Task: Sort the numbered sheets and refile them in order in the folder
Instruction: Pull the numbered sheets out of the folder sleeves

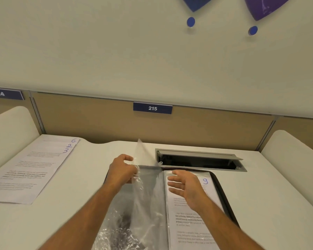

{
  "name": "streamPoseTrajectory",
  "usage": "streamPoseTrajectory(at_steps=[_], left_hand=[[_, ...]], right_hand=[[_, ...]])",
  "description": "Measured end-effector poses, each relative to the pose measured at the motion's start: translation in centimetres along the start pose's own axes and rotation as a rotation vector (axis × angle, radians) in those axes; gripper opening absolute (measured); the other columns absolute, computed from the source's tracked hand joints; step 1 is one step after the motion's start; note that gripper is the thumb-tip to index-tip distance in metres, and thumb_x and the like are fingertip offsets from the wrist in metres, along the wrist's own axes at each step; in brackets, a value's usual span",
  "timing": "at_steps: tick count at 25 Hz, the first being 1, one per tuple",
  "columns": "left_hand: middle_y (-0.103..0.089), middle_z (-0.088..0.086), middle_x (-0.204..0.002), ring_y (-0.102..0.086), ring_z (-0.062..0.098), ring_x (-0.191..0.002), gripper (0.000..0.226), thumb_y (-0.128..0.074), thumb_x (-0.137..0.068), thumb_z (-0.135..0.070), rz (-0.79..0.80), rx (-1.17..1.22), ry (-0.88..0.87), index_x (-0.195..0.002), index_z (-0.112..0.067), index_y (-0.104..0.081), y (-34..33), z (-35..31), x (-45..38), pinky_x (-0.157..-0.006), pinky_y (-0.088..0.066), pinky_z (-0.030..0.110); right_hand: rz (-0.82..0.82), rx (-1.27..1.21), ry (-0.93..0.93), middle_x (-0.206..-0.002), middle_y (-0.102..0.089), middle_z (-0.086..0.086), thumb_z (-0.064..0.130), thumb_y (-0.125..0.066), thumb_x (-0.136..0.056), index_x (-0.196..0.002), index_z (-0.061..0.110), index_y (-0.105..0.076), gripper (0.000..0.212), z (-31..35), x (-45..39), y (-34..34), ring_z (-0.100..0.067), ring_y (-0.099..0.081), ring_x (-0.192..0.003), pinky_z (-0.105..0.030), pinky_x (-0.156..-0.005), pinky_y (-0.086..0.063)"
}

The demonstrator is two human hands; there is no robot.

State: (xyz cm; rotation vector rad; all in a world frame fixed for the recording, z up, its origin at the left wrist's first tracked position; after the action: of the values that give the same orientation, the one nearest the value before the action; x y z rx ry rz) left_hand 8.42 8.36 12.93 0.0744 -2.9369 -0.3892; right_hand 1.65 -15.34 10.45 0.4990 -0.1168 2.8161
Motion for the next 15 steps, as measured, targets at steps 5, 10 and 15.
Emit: streamPoseTrajectory(at_steps=[5, 10, 15], left_hand=[[-0.059, -0.001, -0.092, -0.065, 0.019, -0.079, 0.042, -0.067, -0.08, -0.003, -0.032, -0.42, -0.011, -0.118, -0.015, -0.055, 3.6, 4.6, -2.4, -0.068, -0.06, 0.034], [-0.064, 0.005, -0.099, -0.064, 0.024, -0.085, 0.043, -0.061, -0.087, -0.019, 0.01, -0.658, -0.016, -0.128, -0.017, -0.048, 3.9, 9.8, -2.9, -0.074, -0.056, 0.036], [-0.056, -0.005, -0.107, -0.056, 0.019, -0.097, 0.038, -0.058, -0.09, -0.041, -0.001, -0.925, -0.144, -0.122, -0.024, -0.047, 3.1, 12.1, -2.8, -0.083, -0.05, 0.036]], right_hand=[[-0.185, 0.794, 0.184, -0.129, -0.063, 0.005, 0.046, -0.054, -0.099, -0.125, 0.026, -0.059, 0.033, -4.6, -1.7, 4.0, -0.019, -0.06, -0.12, -0.032, -0.098, -0.049], [-0.067, 1.404, 0.142, -0.168, 0.009, 0.0, 0.088, -0.004, -0.078, -0.16, 0.029, 0.001, 0.101, -9.3, -2.9, 6.9, -0.024, 0.007, -0.155, -0.048, -0.122, 0.007], [-0.07, 1.51, 0.165, -0.166, 0.02, -0.002, 0.09, 0.021, -0.059, -0.158, 0.03, 0.011, 0.117, -10.6, -3.6, 8.0, -0.024, 0.018, -0.153, -0.052, -0.123, 0.011]])
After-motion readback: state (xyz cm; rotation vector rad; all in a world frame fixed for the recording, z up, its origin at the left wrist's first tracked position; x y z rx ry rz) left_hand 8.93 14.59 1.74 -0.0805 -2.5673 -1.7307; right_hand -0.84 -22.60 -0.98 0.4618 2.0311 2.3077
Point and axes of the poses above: each hand's wrist, its own x-axis away from the middle knuckle, its own y-axis out of the back of the hand, z = x × y, the point moved 4 cm from there along -x, towards the middle knuckle
